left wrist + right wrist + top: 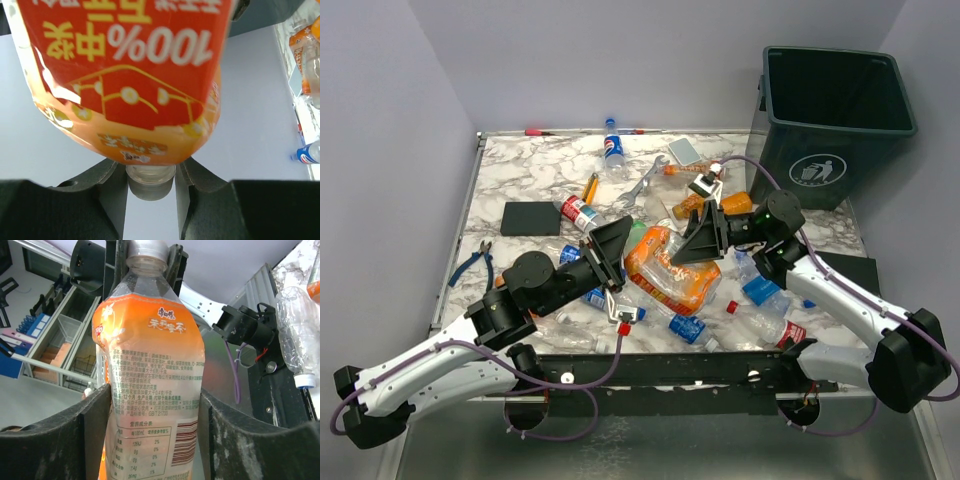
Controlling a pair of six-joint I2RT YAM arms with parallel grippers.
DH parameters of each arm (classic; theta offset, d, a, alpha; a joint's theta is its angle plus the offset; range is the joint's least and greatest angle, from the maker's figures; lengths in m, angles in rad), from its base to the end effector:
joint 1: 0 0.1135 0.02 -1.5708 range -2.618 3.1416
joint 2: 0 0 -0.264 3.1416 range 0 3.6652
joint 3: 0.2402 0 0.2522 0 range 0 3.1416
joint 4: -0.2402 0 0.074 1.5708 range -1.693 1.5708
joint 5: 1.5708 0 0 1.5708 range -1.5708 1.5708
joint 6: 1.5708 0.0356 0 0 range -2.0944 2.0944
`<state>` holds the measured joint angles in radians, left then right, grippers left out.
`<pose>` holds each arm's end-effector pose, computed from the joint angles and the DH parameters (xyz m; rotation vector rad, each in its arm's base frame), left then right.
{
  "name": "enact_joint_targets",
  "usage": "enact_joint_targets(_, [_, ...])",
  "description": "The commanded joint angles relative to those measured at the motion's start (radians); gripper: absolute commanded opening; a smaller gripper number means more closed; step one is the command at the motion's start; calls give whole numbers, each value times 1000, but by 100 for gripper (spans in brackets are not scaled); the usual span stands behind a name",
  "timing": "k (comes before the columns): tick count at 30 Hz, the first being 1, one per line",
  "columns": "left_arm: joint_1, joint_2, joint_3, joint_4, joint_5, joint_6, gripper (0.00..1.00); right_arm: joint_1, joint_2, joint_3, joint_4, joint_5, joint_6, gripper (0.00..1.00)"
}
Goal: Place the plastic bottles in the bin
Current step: Place the plastic bottle in the trash bin.
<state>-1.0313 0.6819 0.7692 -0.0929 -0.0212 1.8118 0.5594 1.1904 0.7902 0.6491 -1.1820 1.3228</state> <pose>0.0846 -0.1398 0.3604 1.5909 0.2564 0.6254 0.1993 0.1636 0.3400 -0.6418 1.8723 2.1495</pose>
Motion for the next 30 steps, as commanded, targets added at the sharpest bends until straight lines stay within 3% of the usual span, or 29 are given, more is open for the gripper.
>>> enact_joint_targets(1, [-3,28,19,-13,-6,23,0,18,-14,33,-2,-71,-21,56])
enact_joint_targets(5, [-3,34,13,-14,-4,10,2,19,-31,20,12,-59,-34,40])
enact_joint_targets(7, [-3,33,7,-11,-3,-13,20,18,-44,24,9,-54,-48,37])
enact_joint_targets(8, [-3,30,2,-8,-2,-25,32,19,-51,29,-1,-46,-60,36])
enact_joint_targets(9, [-3,28,-1,-2,-3,-46,72,19,-59,36,-18,-37,-80,35])
enact_joint_targets(10, [-3,25,-3,6,-4,-64,96,19,-70,48,-44,-24,-104,34])
enact_joint_targets(13, [-2,13,-5,37,-25,-148,99,17,-109,97,-162,30,-206,32])
enact_joint_targets(15, [-1,-4,-13,59,-60,-207,99,17,-145,165,-327,117,-340,32])
enact_joint_targets(19, [-1,-55,-39,121,-159,-381,99,17,-250,315,-665,388,-589,33])
enact_joint_targets(22, [-1,-79,-44,153,-213,-573,99,17,-315,383,-777,613,-734,34])
enact_joint_targets(26, [-1,-67,-39,175,-218,-909,99,17,-352,408,-816,784,-829,33])
enact_joint_targets(30, [-2,0,38,213,-271,-1487,99,17,-387,350,-737,845,-859,32])
